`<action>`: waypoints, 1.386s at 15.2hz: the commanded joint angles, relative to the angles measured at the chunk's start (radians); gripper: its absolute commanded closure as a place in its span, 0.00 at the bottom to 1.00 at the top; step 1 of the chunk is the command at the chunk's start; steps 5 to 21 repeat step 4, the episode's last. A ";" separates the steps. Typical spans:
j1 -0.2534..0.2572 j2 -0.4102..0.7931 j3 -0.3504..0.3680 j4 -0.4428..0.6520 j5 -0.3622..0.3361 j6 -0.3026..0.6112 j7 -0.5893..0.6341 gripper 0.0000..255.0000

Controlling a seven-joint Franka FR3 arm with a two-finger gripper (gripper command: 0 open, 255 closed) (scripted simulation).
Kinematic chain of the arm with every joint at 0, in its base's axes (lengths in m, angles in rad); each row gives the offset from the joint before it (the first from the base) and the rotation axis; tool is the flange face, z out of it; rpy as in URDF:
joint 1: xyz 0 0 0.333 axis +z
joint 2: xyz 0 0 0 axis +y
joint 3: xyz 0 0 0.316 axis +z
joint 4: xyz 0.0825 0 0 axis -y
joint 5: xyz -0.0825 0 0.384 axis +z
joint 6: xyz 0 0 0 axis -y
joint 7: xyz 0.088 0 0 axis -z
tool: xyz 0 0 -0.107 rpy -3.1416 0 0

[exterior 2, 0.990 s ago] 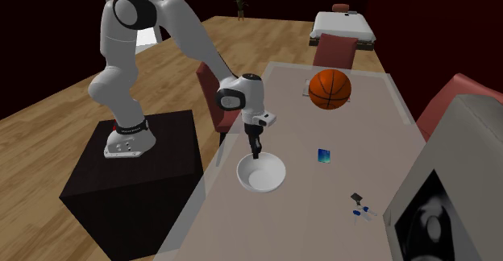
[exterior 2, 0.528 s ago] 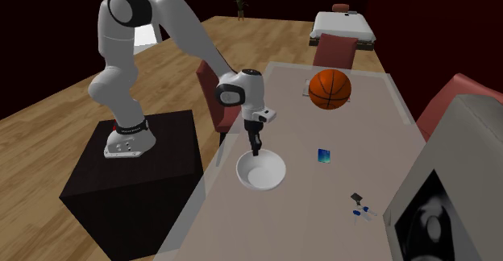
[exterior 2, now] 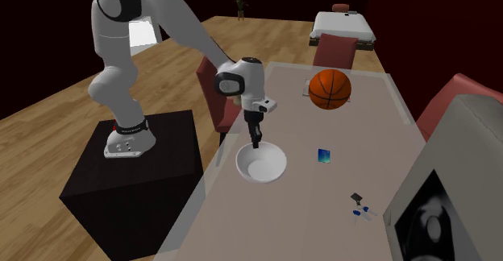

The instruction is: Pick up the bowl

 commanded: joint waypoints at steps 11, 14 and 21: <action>0.003 -0.031 -0.001 0.008 -0.003 -0.038 0.000 1.00; 0.003 -0.031 -0.001 0.008 -0.003 -0.038 0.000 1.00; 0.003 -0.031 -0.001 0.008 -0.003 -0.038 0.000 1.00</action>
